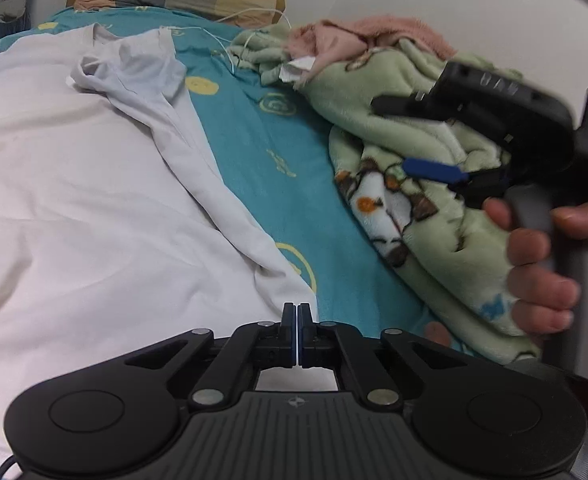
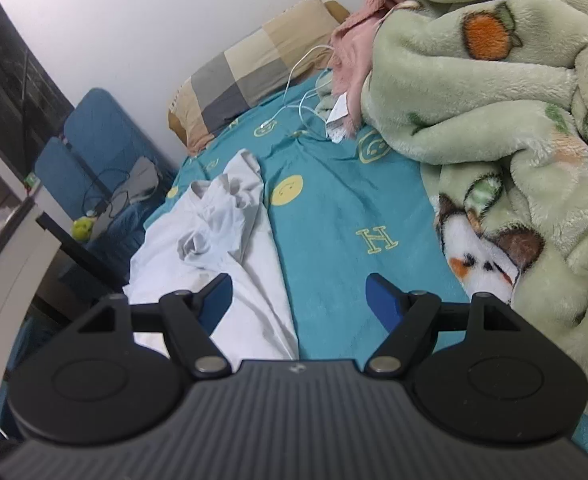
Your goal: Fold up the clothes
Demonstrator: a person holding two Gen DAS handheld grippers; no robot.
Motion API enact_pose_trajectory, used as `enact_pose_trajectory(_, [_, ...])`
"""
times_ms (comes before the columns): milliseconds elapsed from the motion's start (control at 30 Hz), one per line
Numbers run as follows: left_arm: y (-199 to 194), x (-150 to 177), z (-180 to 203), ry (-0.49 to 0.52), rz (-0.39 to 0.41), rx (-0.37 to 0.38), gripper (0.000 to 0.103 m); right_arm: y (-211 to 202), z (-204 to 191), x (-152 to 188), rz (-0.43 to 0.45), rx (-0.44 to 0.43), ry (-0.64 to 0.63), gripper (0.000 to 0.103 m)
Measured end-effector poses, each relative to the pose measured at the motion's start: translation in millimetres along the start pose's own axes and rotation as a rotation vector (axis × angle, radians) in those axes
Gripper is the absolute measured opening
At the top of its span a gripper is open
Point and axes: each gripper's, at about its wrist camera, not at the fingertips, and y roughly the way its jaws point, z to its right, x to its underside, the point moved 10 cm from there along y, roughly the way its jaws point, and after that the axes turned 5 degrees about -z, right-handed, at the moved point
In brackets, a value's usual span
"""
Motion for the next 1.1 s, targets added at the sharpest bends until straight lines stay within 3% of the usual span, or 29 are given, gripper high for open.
enact_pose_trajectory(200, [0.1,-3.0,-11.7,-0.098,-0.016,0.030,0.004,2.5,-6.4,4.7,-0.032,-0.021,0.010,0.076])
enact_pose_trajectory(333, [27.2,4.1,1.4,-0.083,-0.072,-0.005,0.036,-1.6,-10.5,5.2,-0.023,-0.024,-0.005,0.075])
enact_pose_trajectory(500, [64.6,21.4,27.3,0.008,-0.155,-0.050,0.045,-0.1,-4.4,5.2,-0.031,-0.037,0.023,0.075])
enact_pose_trajectory(567, [75.7,27.7,32.9,0.055,-0.161,-0.073,0.041,2.9,-1.3,5.2,-0.040,-0.041,0.036,0.075])
enact_pose_trajectory(633, [80.8,30.6,30.7,0.072,-0.171,-0.107,0.005,6.0,1.2,6.2,-0.052,-0.046,0.043,0.075])
enact_pose_trajectory(733, [68.7,26.6,26.6,0.047,-0.153,-0.080,0.002,8.9,2.4,8.6,-0.068,-0.051,0.046,0.076])
enact_pose_trajectory(933, [-18.5,14.7,-4.8,-0.150,-0.056,0.054,0.001,9.9,-1.8,12.4,-0.086,-0.052,0.032,0.075])
enact_pose_trajectory(1067, [-55.1,16.3,-50.3,-0.249,-0.020,0.012,0.001,17.3,-11.9,19.7,-0.115,-0.028,-0.020,0.075])
enact_pose_trajectory(1100, [-56.4,19.9,-63.2,-0.261,-0.028,-0.029,0.001,19.7,-14.6,22.5,-0.124,-0.017,-0.038,0.075])
